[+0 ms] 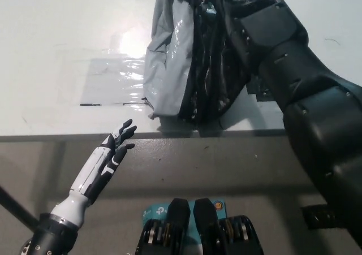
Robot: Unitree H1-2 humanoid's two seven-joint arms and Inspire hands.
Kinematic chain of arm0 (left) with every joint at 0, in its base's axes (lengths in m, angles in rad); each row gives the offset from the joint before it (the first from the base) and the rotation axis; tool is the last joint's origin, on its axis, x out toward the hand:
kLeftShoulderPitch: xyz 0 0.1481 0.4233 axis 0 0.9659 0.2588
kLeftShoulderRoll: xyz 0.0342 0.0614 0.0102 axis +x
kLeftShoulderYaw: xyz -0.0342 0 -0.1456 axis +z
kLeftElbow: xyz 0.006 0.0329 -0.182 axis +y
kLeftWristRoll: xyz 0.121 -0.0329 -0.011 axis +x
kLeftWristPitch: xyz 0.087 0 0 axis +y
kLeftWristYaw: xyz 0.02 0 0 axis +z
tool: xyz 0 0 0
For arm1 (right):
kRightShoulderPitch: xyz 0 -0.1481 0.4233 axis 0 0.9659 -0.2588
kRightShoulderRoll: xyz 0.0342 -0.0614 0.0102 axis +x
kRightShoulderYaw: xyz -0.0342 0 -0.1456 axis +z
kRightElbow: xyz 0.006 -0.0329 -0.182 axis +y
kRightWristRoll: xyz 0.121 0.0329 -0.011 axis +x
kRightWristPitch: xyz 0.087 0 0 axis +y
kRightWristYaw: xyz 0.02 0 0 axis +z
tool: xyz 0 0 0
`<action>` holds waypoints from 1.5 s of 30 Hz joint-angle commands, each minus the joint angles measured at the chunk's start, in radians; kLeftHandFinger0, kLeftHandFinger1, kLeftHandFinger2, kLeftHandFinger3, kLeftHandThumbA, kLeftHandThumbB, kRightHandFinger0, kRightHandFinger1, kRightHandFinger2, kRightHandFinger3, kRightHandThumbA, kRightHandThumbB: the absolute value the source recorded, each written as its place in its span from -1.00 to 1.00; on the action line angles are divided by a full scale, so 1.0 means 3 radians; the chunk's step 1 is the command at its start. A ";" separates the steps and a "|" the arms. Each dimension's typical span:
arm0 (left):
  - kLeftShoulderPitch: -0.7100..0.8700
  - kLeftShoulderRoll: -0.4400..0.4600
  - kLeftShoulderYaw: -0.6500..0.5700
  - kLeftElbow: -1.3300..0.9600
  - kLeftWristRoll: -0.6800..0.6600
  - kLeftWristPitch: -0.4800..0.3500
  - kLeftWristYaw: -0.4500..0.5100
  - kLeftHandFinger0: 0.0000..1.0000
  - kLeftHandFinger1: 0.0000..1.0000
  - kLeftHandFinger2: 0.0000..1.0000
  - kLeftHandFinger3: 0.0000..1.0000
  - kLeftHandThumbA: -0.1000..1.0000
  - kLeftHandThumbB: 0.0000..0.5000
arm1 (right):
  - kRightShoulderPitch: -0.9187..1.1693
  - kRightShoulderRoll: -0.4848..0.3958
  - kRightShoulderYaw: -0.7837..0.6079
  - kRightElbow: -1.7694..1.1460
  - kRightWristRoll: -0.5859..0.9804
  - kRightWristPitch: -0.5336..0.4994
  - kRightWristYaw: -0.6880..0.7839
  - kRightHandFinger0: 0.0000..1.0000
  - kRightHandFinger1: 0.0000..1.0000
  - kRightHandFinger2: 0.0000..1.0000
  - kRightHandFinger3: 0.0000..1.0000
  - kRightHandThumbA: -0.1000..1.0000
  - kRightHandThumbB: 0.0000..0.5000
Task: Use the right hand to pick up a rubix's cube and place it into a plastic bag and lift the bag
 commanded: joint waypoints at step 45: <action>-0.0456 0.0036 0.0207 -0.0022 -0.0063 0.0012 0.0132 0.92 1.00 1.00 1.00 1.00 -0.34 | 0.1063 -0.2323 -0.0699 -0.6619 -0.0794 0.0677 0.0742 1.00 1.00 1.00 1.00 1.00 0.60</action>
